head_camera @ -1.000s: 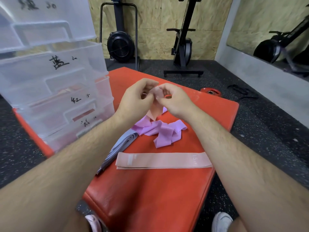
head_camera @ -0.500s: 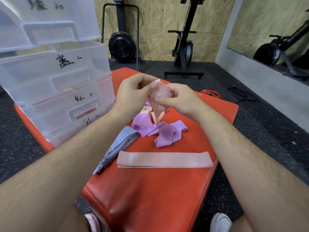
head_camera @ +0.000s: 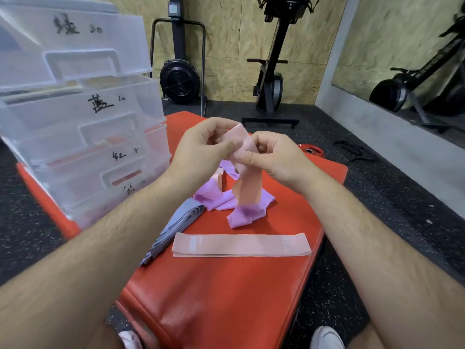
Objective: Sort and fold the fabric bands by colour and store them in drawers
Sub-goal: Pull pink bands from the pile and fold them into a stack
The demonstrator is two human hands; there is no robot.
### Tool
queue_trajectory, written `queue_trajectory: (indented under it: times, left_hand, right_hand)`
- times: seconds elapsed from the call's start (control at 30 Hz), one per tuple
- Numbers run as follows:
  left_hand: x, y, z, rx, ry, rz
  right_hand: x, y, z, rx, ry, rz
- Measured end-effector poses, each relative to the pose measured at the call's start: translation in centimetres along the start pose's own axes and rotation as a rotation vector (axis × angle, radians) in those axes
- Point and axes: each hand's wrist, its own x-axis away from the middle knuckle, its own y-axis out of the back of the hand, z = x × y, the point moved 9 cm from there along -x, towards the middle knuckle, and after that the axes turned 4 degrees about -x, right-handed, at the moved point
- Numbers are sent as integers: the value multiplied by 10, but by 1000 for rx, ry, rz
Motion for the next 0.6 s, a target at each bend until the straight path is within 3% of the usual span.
queue_trajectory:
  times: [0.3,0.6]
  left_hand:
    - [15,17,12,-76,64,-70]
    - [36,37,76,-252,243,-2]
  right_hand:
    - [21,5,-27,73,-194,111]
    - [49,33,-61,298,-365,169]
